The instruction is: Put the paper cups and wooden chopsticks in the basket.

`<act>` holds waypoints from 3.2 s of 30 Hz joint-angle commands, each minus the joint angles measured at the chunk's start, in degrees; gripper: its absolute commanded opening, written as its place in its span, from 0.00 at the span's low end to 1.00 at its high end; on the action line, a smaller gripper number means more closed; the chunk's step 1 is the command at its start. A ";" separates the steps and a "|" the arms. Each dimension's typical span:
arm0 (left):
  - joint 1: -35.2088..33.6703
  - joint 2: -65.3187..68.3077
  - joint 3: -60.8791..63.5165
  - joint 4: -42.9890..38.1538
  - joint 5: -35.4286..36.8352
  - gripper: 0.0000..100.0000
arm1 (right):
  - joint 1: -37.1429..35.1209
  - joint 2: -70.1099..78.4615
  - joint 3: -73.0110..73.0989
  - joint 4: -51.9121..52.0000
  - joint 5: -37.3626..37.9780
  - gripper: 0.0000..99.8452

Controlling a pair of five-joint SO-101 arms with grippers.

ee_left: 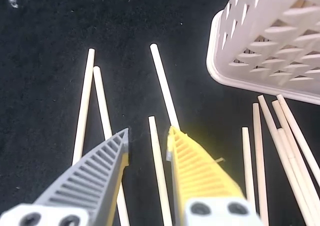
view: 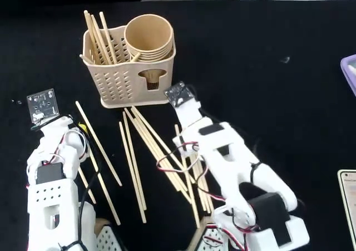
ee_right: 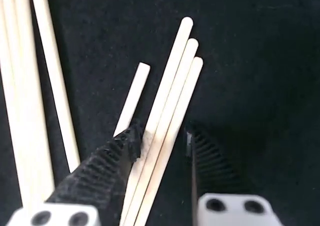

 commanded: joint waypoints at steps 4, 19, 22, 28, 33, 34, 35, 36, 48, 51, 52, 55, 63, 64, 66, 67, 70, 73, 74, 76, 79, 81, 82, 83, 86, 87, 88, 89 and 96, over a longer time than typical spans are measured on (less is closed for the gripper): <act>0.40 -0.88 -0.84 -0.88 -0.09 0.13 | 5.36 0.48 -4.00 1.32 1.05 0.15; 0.40 -0.88 -0.84 -0.97 -0.18 0.13 | 11.43 -0.84 -7.87 5.10 0.53 0.15; 0.40 -0.88 -0.84 -0.97 -0.18 0.13 | 12.31 -2.07 -7.87 4.92 0.53 0.15; 0.40 -0.88 -0.84 -1.05 -0.18 0.13 | 12.22 -0.13 -7.78 4.57 0.53 0.15; 0.40 -0.88 -0.84 -1.05 -0.18 0.13 | 12.13 3.03 -8.75 4.31 0.62 0.15; 0.40 -0.88 -0.84 -1.05 -0.18 0.13 | 12.13 3.56 -9.01 4.04 0.62 0.15; 0.40 -0.88 -0.84 -0.97 -0.18 0.13 | 12.13 4.09 -9.45 4.04 0.70 0.15; 0.40 -0.88 -0.84 -0.97 -0.18 0.13 | 12.13 4.62 -9.54 4.04 0.79 0.15; 0.40 -0.88 -0.84 -0.97 -0.18 0.13 | 9.23 7.78 -11.56 4.57 1.05 0.15; 0.40 -0.88 -0.84 -0.88 -0.18 0.13 | 9.14 7.96 -11.47 4.57 1.85 0.14; 0.40 -0.88 -0.84 -0.79 -0.18 0.13 | 9.14 8.04 -11.47 4.66 3.25 0.12; 0.40 -0.88 -0.92 -0.79 -0.18 0.13 | 9.14 8.13 -11.82 6.07 4.57 0.05; 0.31 -0.88 -1.01 -0.70 -0.18 0.13 | 9.14 8.13 -11.91 8.35 4.92 0.19; 0.31 -0.88 -1.01 -0.70 -0.18 0.13 | 9.14 8.13 -11.91 8.53 4.92 0.18; 0.31 -0.88 -1.01 -0.70 -0.18 0.13 | 9.14 8.13 -11.91 8.62 5.01 0.16; 0.31 -0.88 -1.01 -0.70 -0.18 0.13 | 9.14 8.13 -11.91 8.62 5.01 0.13; 0.31 -0.88 -1.01 -0.70 -0.18 0.13 | 9.14 8.13 -11.91 8.70 6.77 0.06; 0.31 -0.88 -1.01 -0.70 -0.18 0.13 | 9.14 8.13 -11.91 8.70 7.03 0.01; 0.31 -0.88 -1.01 -0.70 -0.18 0.13 | 9.14 8.13 -11.82 8.70 7.12 0.01; 0.31 -0.88 -1.01 -0.70 -0.18 0.13 | 9.41 7.96 -11.82 8.70 7.03 0.01; 0.31 -0.88 -1.01 -0.70 -0.18 0.13 | 10.99 7.16 -11.56 8.79 6.95 0.01; 0.31 -0.88 -1.01 -0.79 -0.18 0.13 | 13.54 4.35 -11.65 8.79 6.95 0.01; 0.31 -0.88 -1.01 -0.88 -0.18 0.13 | 14.95 2.07 -11.47 8.79 6.77 0.01; 0.31 -0.88 -1.01 -0.97 -0.18 0.13 | 16.09 -0.48 -11.38 9.05 5.63 0.01; 0.31 -0.88 -0.84 -1.05 -0.18 0.13 | 17.76 -8.75 -11.38 12.84 2.20 0.01; 0.31 -0.88 -0.84 -1.05 -0.18 0.13 | 17.76 -11.21 -11.38 14.42 1.67 0.01; 0.31 -0.88 -0.84 -1.05 -0.18 0.13 | 17.67 -13.49 -11.47 15.91 1.58 0.01; 0.31 -0.88 -0.84 -1.14 -0.18 0.13 | 17.67 -15.60 -11.91 17.14 1.76 0.01; 0.66 -0.88 -0.75 -1.14 -0.18 0.13 | 17.67 -29.32 -22.46 27.08 0.97 0.01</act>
